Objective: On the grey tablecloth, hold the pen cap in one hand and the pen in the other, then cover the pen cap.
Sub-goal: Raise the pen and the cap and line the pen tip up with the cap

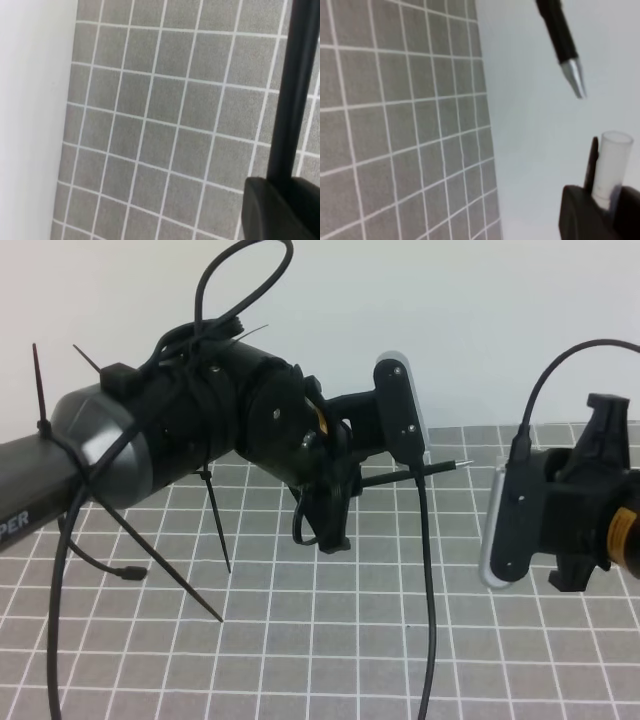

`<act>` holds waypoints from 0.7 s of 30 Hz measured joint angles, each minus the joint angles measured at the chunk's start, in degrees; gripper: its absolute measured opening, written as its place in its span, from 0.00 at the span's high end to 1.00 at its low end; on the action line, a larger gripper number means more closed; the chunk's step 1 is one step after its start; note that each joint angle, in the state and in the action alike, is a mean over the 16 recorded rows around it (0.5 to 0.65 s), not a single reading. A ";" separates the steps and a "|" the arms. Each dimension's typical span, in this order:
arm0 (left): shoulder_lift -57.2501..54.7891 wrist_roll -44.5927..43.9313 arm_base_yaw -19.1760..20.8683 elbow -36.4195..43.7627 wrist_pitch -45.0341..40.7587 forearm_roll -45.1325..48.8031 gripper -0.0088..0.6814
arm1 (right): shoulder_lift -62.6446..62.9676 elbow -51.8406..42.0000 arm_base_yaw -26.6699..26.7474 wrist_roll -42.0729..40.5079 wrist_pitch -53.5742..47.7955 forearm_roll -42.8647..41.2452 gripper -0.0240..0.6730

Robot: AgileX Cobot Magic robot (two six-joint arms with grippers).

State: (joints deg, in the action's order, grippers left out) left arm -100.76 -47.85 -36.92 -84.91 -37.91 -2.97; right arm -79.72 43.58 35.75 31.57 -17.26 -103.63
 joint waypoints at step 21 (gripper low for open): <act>0.08 1.94 -1.35 0.00 -1.61 -0.19 0.93 | -2.23 0.27 0.00 -5.40 -1.18 -0.09 0.97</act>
State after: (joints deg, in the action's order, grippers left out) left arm -100.68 -45.90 -38.27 -84.91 -39.52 -3.16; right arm -81.95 43.86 35.75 26.17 -18.44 -103.71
